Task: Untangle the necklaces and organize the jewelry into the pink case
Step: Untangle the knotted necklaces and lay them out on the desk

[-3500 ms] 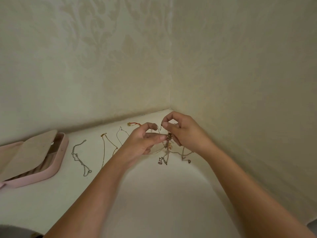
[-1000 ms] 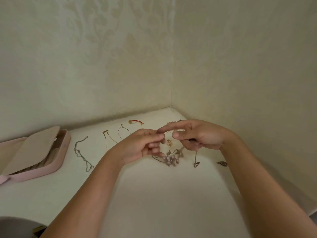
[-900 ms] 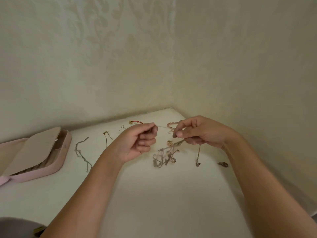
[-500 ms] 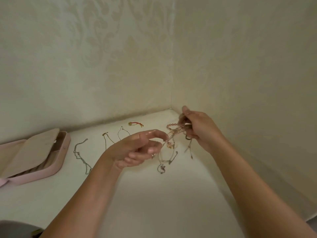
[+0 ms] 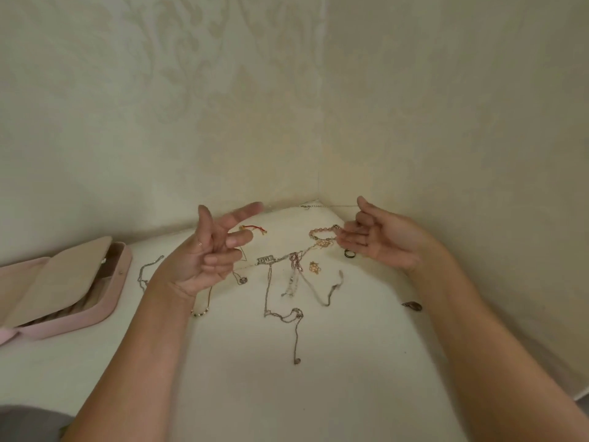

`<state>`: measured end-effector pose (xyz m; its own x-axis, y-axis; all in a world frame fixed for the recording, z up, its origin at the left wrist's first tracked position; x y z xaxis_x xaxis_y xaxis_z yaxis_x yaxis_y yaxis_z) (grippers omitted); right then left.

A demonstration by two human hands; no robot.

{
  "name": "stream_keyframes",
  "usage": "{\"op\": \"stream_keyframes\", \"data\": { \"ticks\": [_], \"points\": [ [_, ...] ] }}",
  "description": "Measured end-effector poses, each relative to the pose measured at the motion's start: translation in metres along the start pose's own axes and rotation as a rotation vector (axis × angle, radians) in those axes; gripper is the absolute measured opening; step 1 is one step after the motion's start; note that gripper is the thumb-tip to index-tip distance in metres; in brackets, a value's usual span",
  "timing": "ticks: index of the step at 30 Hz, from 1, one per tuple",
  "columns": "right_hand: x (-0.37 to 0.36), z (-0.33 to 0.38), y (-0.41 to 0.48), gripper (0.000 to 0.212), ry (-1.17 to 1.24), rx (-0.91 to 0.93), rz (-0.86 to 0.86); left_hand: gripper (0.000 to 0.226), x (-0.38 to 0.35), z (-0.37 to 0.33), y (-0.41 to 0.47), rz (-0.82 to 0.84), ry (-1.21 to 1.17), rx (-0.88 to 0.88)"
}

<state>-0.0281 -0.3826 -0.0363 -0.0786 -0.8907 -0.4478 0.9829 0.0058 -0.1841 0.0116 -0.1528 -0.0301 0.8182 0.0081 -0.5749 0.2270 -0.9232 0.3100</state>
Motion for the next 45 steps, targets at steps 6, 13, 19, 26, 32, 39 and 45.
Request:
{"op": "stream_keyframes", "data": {
  "ticks": [6,13,19,26,32,39,45],
  "points": [
    [-0.017,-0.005,-0.006,0.057,-0.082,-0.038,0.031,0.087,0.0,0.01,-0.001,0.088,-0.09,0.054],
    [0.001,-0.003,-0.014,0.039,-0.434,-0.143,0.062,0.045,0.014,0.005,-0.011,-0.06,-0.031,0.128],
    [0.004,-0.005,-0.01,0.016,-0.266,-0.126,0.117,0.054,0.047,0.017,-0.007,-0.641,0.134,0.182],
    [-0.005,-0.03,0.02,0.025,-0.487,0.025,-0.056,0.046,0.059,0.022,0.004,-0.934,0.4,0.352],
    [-0.011,-0.023,0.036,0.026,-0.55,0.181,-0.097,0.039,0.063,-0.008,0.023,-1.184,1.007,0.294],
    [-0.023,-0.014,0.004,0.014,-1.326,0.173,-0.07,0.022,0.012,0.016,0.038,-0.955,1.735,0.28],
    [-0.029,-0.041,-0.01,0.031,-1.464,-0.171,0.109,0.016,-0.005,0.072,0.034,-0.618,1.582,0.456]
  ]
}}
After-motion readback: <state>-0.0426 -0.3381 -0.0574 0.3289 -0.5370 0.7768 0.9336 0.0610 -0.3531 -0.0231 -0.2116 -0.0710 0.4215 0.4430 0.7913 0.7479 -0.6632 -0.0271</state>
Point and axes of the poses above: each hand's wrist, its own y-axis towards the middle knuckle, its own x-axis out of the back of the hand, z = x × y, the point moved 6 cm from there along y, towards the middle knuckle, and after that the axes turned 4 degrees about y, right-handed, at the moved point
